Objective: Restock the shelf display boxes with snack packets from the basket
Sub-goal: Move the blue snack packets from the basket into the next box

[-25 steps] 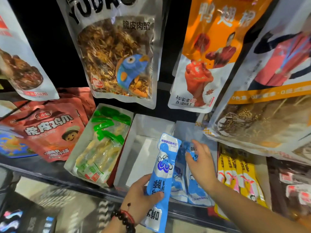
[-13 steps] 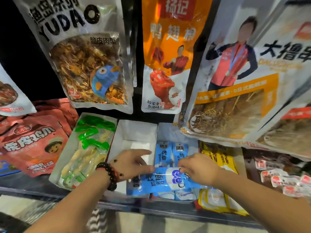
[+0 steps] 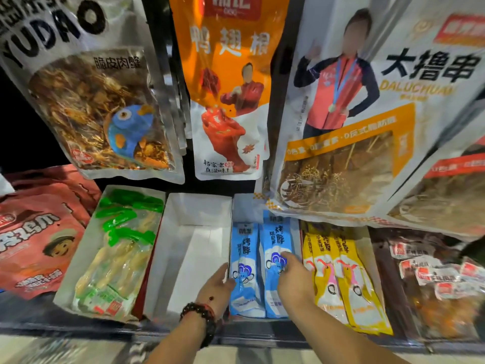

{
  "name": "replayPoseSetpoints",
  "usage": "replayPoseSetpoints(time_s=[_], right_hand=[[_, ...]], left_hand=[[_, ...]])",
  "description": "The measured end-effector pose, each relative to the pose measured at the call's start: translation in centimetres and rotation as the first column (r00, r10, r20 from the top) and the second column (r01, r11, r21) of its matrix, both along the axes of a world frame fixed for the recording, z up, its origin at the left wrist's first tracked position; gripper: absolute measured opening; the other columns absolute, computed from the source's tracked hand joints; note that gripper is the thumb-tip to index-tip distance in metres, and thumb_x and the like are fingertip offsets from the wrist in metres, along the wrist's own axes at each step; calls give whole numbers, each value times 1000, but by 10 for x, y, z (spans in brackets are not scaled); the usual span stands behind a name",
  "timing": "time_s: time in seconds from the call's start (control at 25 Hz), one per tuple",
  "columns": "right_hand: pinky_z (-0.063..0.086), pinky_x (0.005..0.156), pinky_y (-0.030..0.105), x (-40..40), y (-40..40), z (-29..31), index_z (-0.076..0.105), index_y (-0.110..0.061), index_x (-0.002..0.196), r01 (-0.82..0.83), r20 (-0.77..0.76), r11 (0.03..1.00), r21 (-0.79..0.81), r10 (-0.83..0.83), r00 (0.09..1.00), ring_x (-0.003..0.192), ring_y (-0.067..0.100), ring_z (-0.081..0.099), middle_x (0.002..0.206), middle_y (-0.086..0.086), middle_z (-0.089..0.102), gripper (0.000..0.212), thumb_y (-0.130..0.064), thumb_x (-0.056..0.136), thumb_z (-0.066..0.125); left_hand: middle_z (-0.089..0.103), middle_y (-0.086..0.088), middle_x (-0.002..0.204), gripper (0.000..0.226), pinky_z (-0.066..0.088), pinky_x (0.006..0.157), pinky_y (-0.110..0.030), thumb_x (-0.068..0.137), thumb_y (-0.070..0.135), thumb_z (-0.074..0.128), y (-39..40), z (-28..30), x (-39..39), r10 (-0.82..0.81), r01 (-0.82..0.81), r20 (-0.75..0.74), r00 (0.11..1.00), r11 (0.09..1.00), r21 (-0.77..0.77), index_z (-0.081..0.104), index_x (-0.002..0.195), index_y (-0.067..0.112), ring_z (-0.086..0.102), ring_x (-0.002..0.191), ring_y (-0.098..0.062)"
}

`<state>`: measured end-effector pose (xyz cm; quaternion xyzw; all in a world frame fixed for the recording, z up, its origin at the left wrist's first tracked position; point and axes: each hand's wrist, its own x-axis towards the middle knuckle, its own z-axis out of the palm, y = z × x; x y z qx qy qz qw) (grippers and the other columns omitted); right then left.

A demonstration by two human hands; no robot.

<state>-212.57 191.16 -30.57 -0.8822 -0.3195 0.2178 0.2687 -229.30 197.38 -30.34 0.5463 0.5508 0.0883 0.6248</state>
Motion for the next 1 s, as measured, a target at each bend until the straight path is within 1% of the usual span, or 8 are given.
replayPoseSetpoints(time_s=[0.08, 0.24, 0.48, 0.56, 0.68, 0.8, 0.92, 1.0], right_hand=[[55, 74, 36, -3, 10, -6, 52, -21, 129, -13, 43, 997, -79, 17, 999, 90, 29, 63, 110, 11, 64, 50, 2, 86, 42], [53, 80, 32, -3, 10, -15, 48, -19, 132, -128, 160, 956, -264, 175, 971, 100, 25, 61, 115, 10, 59, 45, -6, 89, 47], [45, 96, 35, -6, 14, -28, 46, -3, 131, -262, 228, 796, -546, 442, 867, 116, 31, 44, 131, 17, 41, 45, -24, 91, 42], [35, 108, 42, -6, 11, -26, 39, -4, 138, -286, 246, 728, -623, 529, 812, 132, 33, 29, 148, 19, 17, 55, -35, 92, 44], [1, 115, 58, 1, 6, -26, 14, -11, 150, -366, 312, 525, -768, 807, 501, 145, 36, -5, 158, 17, -3, 76, -38, 89, 50], [-19, 111, 58, 14, 3, -30, -4, -18, 151, -328, 285, 448, -832, 852, 439, 146, 33, -11, 159, 15, -2, 81, -37, 90, 44], [-18, 112, 54, 19, -4, -29, -1, -20, 152, -372, 339, 513, -773, 831, 441, 147, 31, -3, 160, 13, 7, 67, -43, 95, 27], [-8, 114, 51, 17, -5, -23, 24, -22, 148, -453, 444, 693, -561, 713, 542, 143, 29, 20, 152, 9, 32, 62, -45, 91, 27]], left_hand=[[65, 9, 115, 42, 57, 86, -37, 99, 18, 40, -7, -8, 6, -7, 10, -50, 999, 998, 59, 42, 136, 37, 68, 96, -14], [60, 10, 95, 42, 60, 76, -33, 99, 13, 37, -12, -12, 7, -36, 70, -183, 982, 980, 187, 38, 135, 34, 67, 83, -12], [65, 1, 103, 52, 57, 73, -28, 96, 17, 39, -14, -3, 9, -148, 249, -375, 915, 940, 235, 20, 141, 35, 67, 83, -13], [65, 1, 108, 56, 56, 72, -24, 96, 19, 43, -15, 1, 11, -176, 287, -404, 898, 929, 233, 14, 143, 33, 66, 83, -10], [65, 2, 110, 60, 58, 74, -26, 97, 23, 44, -16, 1, 10, -196, 312, -415, 888, 922, 231, 10, 145, 33, 66, 82, -8], [63, 1, 111, 62, 56, 72, -23, 98, 23, 43, -16, 0, 10, -196, 304, -406, 892, 927, 220, 7, 147, 33, 65, 84, -8], [60, 4, 105, 58, 59, 75, -26, 99, 20, 42, -15, -1, 9, -169, 253, -344, 924, 943, 216, 13, 147, 34, 64, 85, -8], [55, 3, 108, 53, 59, 78, -28, 100, 20, 40, -13, 5, 7, -141, 201, -290, 947, 961, 189, 18, 147, 32, 60, 87, -8]])
